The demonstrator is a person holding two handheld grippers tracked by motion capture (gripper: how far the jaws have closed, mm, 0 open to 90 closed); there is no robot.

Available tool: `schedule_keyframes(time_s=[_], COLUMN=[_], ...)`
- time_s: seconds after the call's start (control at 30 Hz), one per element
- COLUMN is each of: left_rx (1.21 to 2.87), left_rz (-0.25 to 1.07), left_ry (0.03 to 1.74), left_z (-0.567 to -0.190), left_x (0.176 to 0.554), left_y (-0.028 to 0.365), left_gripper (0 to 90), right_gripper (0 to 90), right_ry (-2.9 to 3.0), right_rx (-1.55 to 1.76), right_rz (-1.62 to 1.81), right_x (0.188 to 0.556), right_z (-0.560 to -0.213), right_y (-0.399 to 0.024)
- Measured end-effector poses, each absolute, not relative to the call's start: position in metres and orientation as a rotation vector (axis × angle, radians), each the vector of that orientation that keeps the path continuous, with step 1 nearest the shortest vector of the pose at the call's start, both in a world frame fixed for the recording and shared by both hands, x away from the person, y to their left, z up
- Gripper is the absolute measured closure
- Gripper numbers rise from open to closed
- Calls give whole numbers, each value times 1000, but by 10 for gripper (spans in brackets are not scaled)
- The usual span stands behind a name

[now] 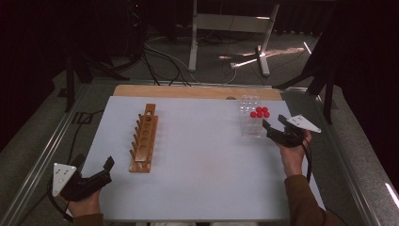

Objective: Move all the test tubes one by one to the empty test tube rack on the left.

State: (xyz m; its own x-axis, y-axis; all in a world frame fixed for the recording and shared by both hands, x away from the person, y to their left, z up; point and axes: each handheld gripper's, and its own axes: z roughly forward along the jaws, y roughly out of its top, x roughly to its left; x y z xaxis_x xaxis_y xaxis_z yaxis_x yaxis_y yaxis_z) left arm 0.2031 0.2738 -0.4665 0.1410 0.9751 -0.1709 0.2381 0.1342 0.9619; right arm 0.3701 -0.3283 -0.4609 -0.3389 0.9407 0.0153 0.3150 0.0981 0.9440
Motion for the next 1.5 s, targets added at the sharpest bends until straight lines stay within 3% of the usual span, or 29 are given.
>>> schedule_keyframes(time_s=[0.1, 0.47, 1.03, 1.5], left_rx=[1334, 1318, 1307, 1309], left_rz=[850, 819, 806, 806], left_ry=[1321, 1338, 1344, 1345], left_z=[-467, -470, -471, -471], left_x=[204, 205, 205, 205], left_y=[274, 277, 278, 278], left_gripper=[5, 5, 6, 6], right_gripper=[437, 681, 741, 743], right_ry=[1734, 1746, 1749, 1694], right_rx=[1242, 1298, 1323, 1266], right_rz=[1229, 1197, 1193, 1238], right_x=[373, 385, 395, 387], right_z=[-465, -479, -486, -463], right_y=[-325, -320, -314, -317])
